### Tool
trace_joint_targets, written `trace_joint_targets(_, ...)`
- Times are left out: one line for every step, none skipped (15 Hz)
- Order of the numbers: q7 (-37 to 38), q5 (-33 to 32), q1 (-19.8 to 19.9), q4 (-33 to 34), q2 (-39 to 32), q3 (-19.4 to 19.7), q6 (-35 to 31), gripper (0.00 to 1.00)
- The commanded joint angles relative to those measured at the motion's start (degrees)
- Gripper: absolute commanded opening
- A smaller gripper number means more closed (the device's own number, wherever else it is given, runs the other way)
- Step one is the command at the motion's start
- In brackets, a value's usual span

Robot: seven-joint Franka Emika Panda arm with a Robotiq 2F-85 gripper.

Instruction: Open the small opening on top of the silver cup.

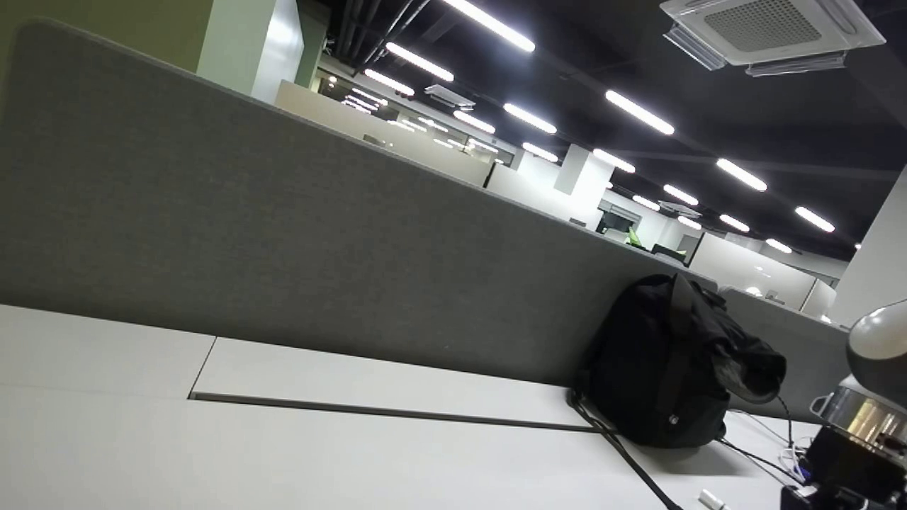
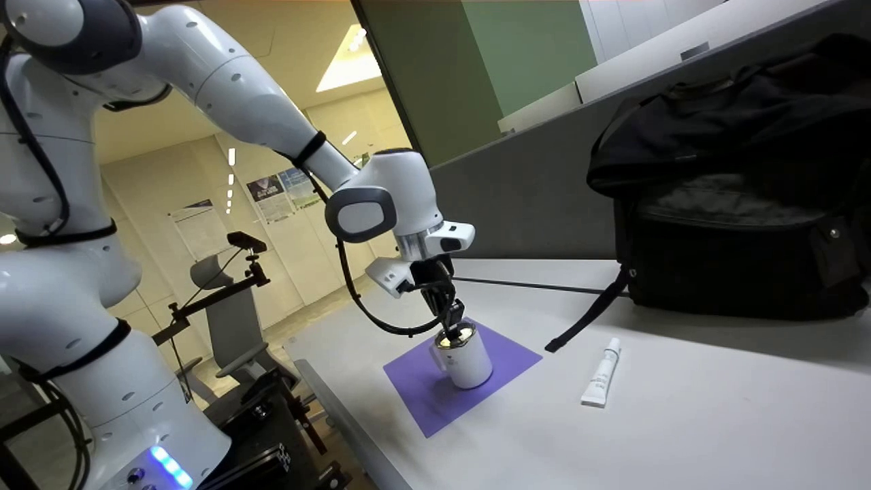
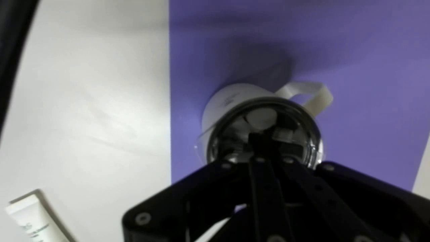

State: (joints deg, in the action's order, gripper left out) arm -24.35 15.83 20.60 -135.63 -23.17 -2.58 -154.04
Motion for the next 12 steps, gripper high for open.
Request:
trace_joint_targets(9.83,-11.37,-7.20,0.68,3.16,7.54,6.12,0.00)
trace_joint_targets(11.04,-13.64,-8.44,0.78,4.21,8.45,7.32,0.00)
trace_joint_targets(12.00,-15.41,-9.41,1.15,4.88,9.07,8.62,0.00)
trace_joint_targets(12.27,-16.44,-10.00,1.52,5.71,9.14,9.74,0.00)
trace_joint_targets(12.72,-17.43,-10.64,1.72,6.47,9.28,10.19,0.00)
trace_joint_targets(13.44,-18.52,-11.40,1.86,7.40,9.41,10.38,0.00)
trace_joint_targets(13.69,-19.27,-11.91,1.92,8.31,9.35,10.48,0.00)
trace_joint_targets(14.47,-20.57,-12.63,2.01,9.14,9.49,10.72,0.00)
trace_joint_targets(15.21,-21.92,-13.31,1.98,10.15,9.59,10.76,0.00)
trace_joint_targets(15.82,-23.03,-13.81,1.98,10.98,9.57,10.73,0.00)
trace_joint_targets(16.30,-23.97,-14.23,1.98,11.85,9.49,10.84,0.00)
trace_joint_targets(16.79,-24.79,-14.59,1.99,12.62,9.42,10.87,0.00)
